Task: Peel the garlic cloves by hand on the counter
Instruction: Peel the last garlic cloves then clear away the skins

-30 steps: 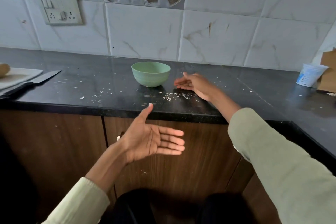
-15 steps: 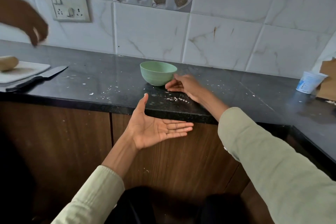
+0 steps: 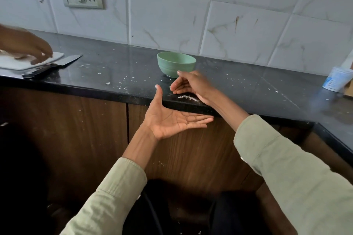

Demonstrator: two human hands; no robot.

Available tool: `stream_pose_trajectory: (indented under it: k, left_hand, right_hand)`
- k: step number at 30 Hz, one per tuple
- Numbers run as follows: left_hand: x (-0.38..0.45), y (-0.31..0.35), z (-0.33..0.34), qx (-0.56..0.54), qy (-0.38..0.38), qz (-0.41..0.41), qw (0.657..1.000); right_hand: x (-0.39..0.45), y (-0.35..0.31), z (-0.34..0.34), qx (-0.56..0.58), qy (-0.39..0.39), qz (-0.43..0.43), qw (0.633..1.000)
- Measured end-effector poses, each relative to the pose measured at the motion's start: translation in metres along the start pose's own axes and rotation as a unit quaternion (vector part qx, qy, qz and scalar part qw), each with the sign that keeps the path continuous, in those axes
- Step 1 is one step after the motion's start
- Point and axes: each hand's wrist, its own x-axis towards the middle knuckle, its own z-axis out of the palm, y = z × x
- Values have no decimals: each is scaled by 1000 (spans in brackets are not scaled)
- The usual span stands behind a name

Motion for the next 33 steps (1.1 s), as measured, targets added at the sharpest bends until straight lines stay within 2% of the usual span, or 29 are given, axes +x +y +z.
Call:
stream_pose_trajectory:
  k: [5, 9, 13, 17, 22, 25, 28, 33]
  left_hand:
    - [2, 0, -1, -31, -16, -6, 999]
    - [3, 1, -2, -4, -2, -3, 1000]
    - [3, 0, -10, 29, 14, 48, 998]
    - [-5, -5, -14, 9, 40, 99, 994]
    - [-42, -8, -13, 45, 36, 57, 997]
    - [-77, 0, -20, 43, 73, 68, 994]
    - [-121, 6, -32, 52, 131, 125, 982]
    - [-213, 0, -80, 56, 275, 198, 939]
  right_hand:
    - [-10, 0, 12, 21, -10, 5, 1000]
    - [-25, -6, 29, 43, 15, 1, 999]
    - [-45, -9, 49, 68, 29, -4, 997]
    - [-62, 2, 71, 99, 82, -39, 991]
    - [-59, 7, 75, 142, 25, -58, 988]
    - [-55, 12, 105, 174, -6, -64, 983]
    - [-48, 27, 152, 177, -29, -64, 982]
    - [-45, 84, 252, 206, -83, 6, 975]
